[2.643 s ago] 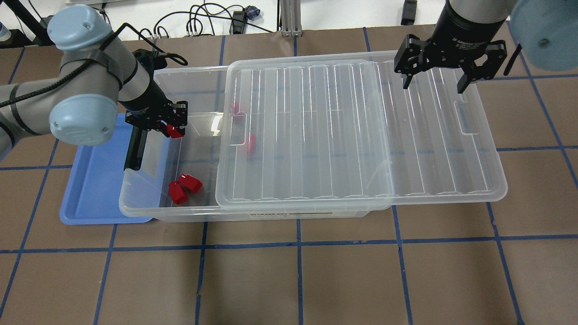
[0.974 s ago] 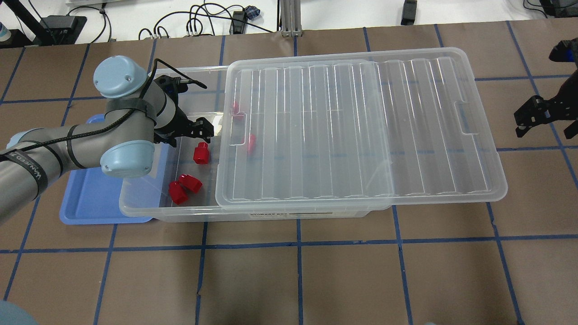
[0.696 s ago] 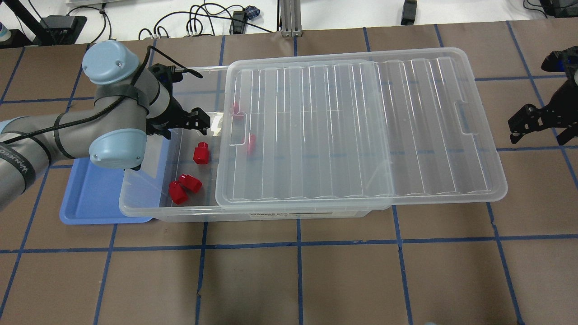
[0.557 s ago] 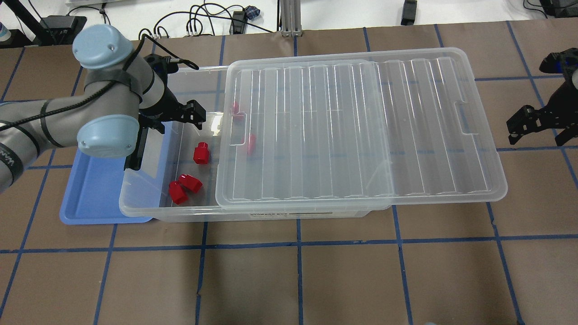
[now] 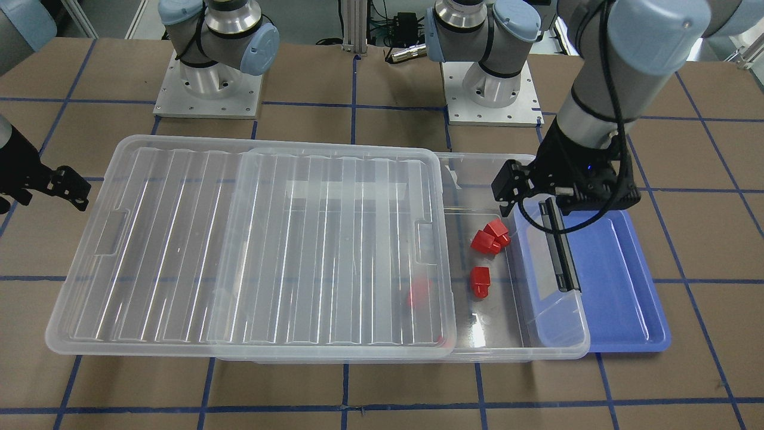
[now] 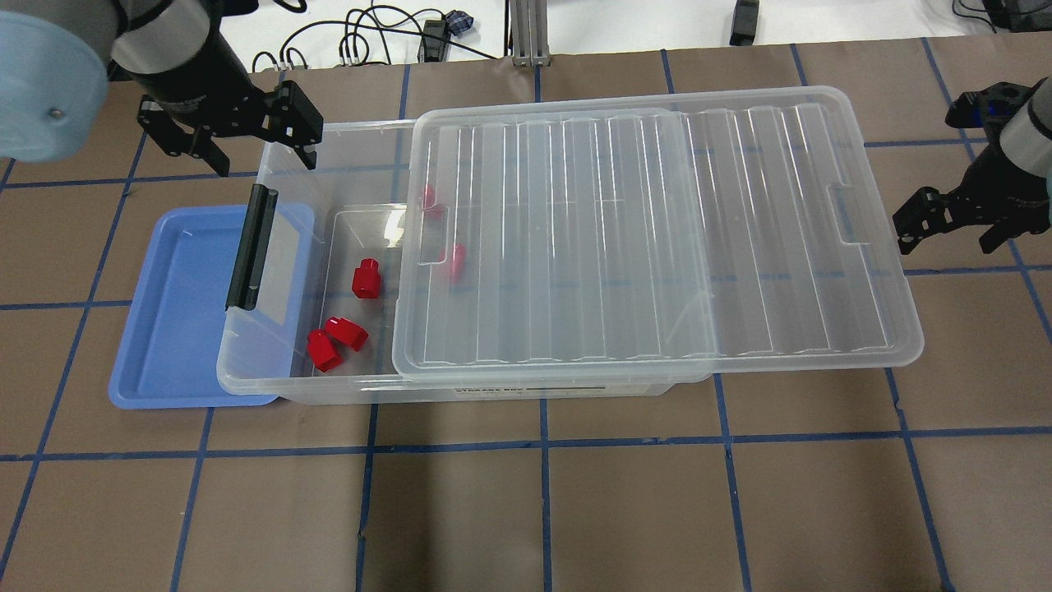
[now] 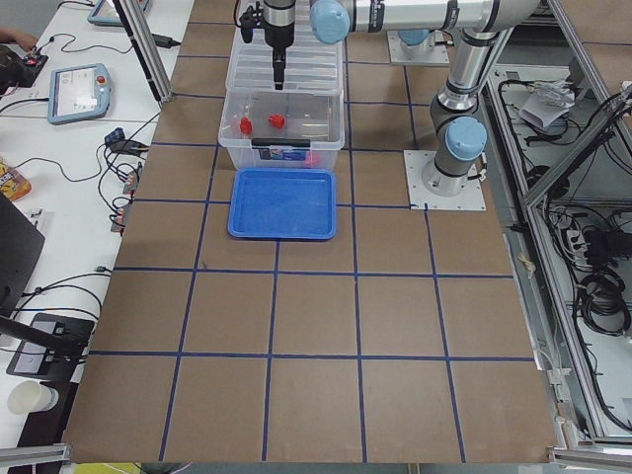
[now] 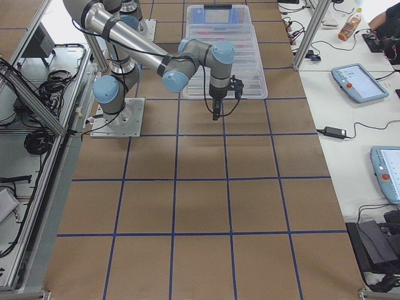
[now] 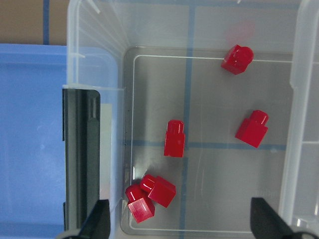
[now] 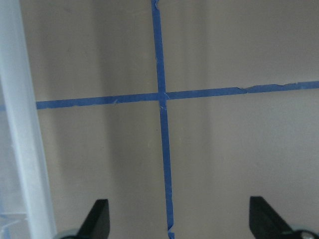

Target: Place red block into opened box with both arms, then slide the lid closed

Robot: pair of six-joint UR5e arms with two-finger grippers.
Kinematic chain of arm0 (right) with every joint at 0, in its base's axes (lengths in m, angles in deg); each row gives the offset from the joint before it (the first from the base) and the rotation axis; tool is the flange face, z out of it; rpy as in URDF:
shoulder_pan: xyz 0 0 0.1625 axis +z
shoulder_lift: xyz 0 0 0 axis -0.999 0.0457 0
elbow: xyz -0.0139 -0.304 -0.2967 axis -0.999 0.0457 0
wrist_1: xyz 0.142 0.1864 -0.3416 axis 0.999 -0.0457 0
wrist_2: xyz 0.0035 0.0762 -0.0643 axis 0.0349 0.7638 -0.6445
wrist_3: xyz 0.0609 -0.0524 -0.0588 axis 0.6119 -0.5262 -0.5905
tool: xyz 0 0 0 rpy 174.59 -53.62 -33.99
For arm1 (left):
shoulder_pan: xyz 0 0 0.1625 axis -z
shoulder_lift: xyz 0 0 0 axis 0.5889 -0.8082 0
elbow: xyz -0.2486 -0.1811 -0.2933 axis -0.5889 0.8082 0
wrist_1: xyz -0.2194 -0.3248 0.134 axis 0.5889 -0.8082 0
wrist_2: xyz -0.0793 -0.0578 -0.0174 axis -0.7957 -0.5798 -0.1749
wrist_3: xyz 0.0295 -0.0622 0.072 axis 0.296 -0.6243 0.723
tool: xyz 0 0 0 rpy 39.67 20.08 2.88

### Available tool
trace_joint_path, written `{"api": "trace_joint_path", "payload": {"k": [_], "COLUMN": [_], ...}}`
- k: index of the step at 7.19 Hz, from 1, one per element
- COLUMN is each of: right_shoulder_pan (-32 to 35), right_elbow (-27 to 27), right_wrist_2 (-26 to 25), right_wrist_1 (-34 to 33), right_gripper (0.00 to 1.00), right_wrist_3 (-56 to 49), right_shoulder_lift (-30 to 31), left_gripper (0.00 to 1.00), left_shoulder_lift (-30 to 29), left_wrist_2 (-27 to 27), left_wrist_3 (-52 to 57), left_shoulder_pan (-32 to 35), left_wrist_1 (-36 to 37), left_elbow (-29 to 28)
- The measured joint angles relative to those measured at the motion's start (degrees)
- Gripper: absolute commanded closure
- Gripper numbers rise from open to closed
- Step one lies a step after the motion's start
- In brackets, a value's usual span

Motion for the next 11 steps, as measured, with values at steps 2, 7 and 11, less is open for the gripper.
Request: {"api": "trace_joint_path", "payload": {"k": [2, 7, 11], "right_shoulder_pan": [1.5, 14.1, 19.9], "right_elbow": [0.0, 0.0, 0.3], "right_wrist_2": [0.2, 0.5, -0.2], "right_wrist_1": [-0.2, -2.1, -4.0], "right_gripper": [0.00, 0.00, 0.00], "right_wrist_3": [0.1, 13.0, 20.3], "right_shoulder_lift": [-0.3, -0.3, -0.4], "left_gripper": [0.00, 0.00, 0.00], "left_shoulder_lift": [3.2, 4.2, 3.1], "left_wrist_2": [0.2, -0.3, 0.1], "left_wrist_3": [0.2, 0.4, 0.4], "left_shoulder_pan": [0.0, -0.1, 0.0], "left_wrist_1": [-5.7, -4.7, -4.6], "left_elbow": [-2.2, 2.4, 3.0]}}
